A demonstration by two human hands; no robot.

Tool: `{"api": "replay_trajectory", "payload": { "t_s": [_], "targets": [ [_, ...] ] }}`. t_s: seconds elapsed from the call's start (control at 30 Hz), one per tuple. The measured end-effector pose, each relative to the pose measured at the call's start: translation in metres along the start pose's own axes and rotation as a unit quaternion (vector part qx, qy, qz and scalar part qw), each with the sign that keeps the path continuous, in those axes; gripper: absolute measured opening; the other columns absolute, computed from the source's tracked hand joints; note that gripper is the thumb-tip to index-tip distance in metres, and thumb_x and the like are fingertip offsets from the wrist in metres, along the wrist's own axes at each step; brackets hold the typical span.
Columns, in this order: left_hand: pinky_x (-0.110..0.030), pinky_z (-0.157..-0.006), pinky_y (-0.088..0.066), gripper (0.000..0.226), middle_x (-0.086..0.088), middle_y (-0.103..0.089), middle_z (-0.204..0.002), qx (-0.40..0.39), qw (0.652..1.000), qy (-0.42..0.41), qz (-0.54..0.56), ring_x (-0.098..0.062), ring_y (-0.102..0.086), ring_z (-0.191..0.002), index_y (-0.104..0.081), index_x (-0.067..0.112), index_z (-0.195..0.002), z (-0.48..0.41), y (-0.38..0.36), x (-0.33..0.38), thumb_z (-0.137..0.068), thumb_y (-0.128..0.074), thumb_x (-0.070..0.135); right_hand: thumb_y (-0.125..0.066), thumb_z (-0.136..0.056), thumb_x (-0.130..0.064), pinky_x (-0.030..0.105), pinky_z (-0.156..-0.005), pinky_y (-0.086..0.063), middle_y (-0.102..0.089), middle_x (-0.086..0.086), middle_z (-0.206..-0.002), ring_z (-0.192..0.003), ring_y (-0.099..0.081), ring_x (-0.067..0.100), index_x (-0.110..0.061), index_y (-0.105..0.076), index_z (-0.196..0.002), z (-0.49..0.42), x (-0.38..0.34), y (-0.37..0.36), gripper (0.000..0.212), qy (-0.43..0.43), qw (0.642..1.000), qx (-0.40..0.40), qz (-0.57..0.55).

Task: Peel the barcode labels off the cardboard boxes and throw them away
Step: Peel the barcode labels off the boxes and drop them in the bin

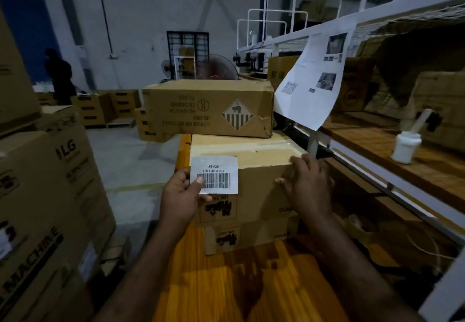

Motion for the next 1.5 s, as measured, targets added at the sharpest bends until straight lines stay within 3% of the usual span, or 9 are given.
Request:
{"api": "replay_trajectory", "payload": {
  "t_s": [0.13, 0.23, 0.33, 0.5, 0.9, 1.17, 1.3, 1.43, 1.5],
  "targets": [
    [-0.020, -0.053, -0.056, 0.019, -0.008, -0.074, -0.099, -0.021, 1.000, 0.000, -0.015, -0.011, -0.067, -0.055, -0.059, 0.005, -0.117, -0.002, 0.005, 0.006, -0.101, -0.049, 0.008, -0.066, -0.086, -0.047, 0.064, -0.115, -0.012, -0.024, 0.008, -0.159, -0.148, -0.012, 0.034, -0.031, -0.039, -0.144, -0.002, -0.019, 0.004, 0.066, -0.017, 0.998, -0.012, 0.054],
    [-0.018, -0.047, -0.051, 0.015, -0.006, -0.074, -0.095, -0.028, 0.999, -0.005, -0.019, -0.007, -0.060, -0.049, -0.061, 0.010, -0.112, 0.001, 0.018, 0.010, -0.101, -0.050, 0.009, -0.065, -0.089, -0.044, 0.043, -0.103, -0.041, -0.047, 0.004, -0.144, -0.134, -0.041, 0.023, -0.025, -0.051, -0.137, 0.019, -0.051, 0.009, 0.054, 0.029, 0.992, 0.041, -0.119],
    [-0.016, -0.043, -0.045, 0.014, -0.005, -0.071, -0.082, -0.041, 0.999, 0.003, -0.020, -0.006, -0.053, -0.044, -0.063, 0.009, -0.109, 0.007, 0.032, 0.014, -0.100, -0.052, 0.012, -0.066, -0.090, -0.041, 0.026, -0.073, -0.057, -0.069, -0.002, -0.111, -0.099, -0.067, 0.012, -0.020, -0.064, -0.121, 0.050, -0.093, 0.006, 0.037, -0.003, 0.900, -0.111, -0.422],
    [-0.025, -0.053, -0.049, 0.015, -0.004, -0.074, -0.081, -0.068, 0.997, 0.022, -0.042, -0.011, -0.054, -0.048, -0.065, 0.012, -0.108, 0.022, 0.067, 0.005, -0.100, -0.053, 0.015, -0.064, -0.093, -0.027, 0.029, -0.062, -0.058, -0.076, 0.004, -0.096, -0.085, -0.073, 0.017, -0.014, -0.068, -0.112, 0.085, -0.133, -0.024, 0.023, -0.086, 0.780, -0.259, -0.564],
    [-0.019, -0.050, -0.046, 0.017, -0.009, -0.074, -0.082, 0.182, 0.970, 0.155, -0.030, -0.009, -0.054, -0.048, -0.071, 0.013, -0.100, 0.126, 0.151, -0.050, -0.099, -0.054, 0.011, -0.068, -0.090, -0.025, 0.034, -0.078, -0.060, -0.077, -0.003, -0.097, -0.087, -0.073, 0.011, -0.020, -0.072, -0.109, 0.168, -0.174, -0.076, 0.020, 0.008, 0.705, -0.477, -0.525],
    [-0.017, -0.054, -0.048, 0.011, -0.003, -0.075, -0.073, 0.459, 0.868, 0.186, -0.041, -0.006, -0.065, -0.058, -0.072, 0.003, -0.098, 0.307, 0.161, -0.055, -0.090, -0.065, -0.001, -0.074, -0.085, -0.014, 0.042, -0.080, -0.060, -0.077, 0.007, -0.089, -0.084, -0.075, 0.024, -0.005, -0.075, -0.100, 0.295, -0.175, -0.083, 0.017, 0.057, 0.575, -0.678, -0.455],
    [-0.023, -0.051, -0.049, 0.017, -0.018, -0.075, -0.084, 0.572, 0.794, 0.195, -0.062, -0.018, -0.061, -0.055, -0.070, -0.002, -0.099, 0.390, 0.172, -0.035, -0.084, -0.073, 0.004, -0.072, -0.087, -0.012, 0.033, -0.058, -0.056, -0.077, 0.012, -0.082, -0.071, -0.070, 0.025, -0.007, -0.075, -0.087, 0.360, -0.187, -0.056, 0.006, 0.081, 0.507, -0.750, -0.418],
    [-0.013, -0.041, -0.040, 0.006, -0.003, -0.070, -0.058, 0.637, 0.746, 0.192, -0.044, -0.002, -0.055, -0.039, -0.068, -0.005, -0.087, 0.449, 0.173, -0.017, -0.083, -0.071, -0.003, -0.073, -0.085, -0.014, 0.065, -0.080, -0.050, -0.073, 0.026, -0.087, -0.079, -0.064, 0.040, -0.006, -0.074, -0.085, 0.407, -0.197, -0.031, 0.008, 0.104, 0.453, -0.791, -0.397],
    [-0.012, -0.037, -0.037, 0.004, 0.002, -0.065, -0.048, 0.652, 0.733, 0.190, -0.035, -0.001, -0.050, -0.035, -0.068, -0.003, -0.081, 0.475, 0.174, -0.007, -0.083, -0.070, -0.006, -0.070, -0.087, -0.010, 0.049, -0.068, -0.056, -0.073, 0.026, -0.088, -0.072, -0.066, 0.033, -0.001, -0.071, -0.091, 0.429, -0.201, -0.019, 0.010, 0.110, 0.435, -0.807, -0.384]
  ]
}}
Point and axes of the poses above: each hand's wrist, its own z-axis away from the middle knuckle, its own y-axis out of the back of the hand, x = y × z, the point moved 1 cm from there along -z, towards the middle knuckle
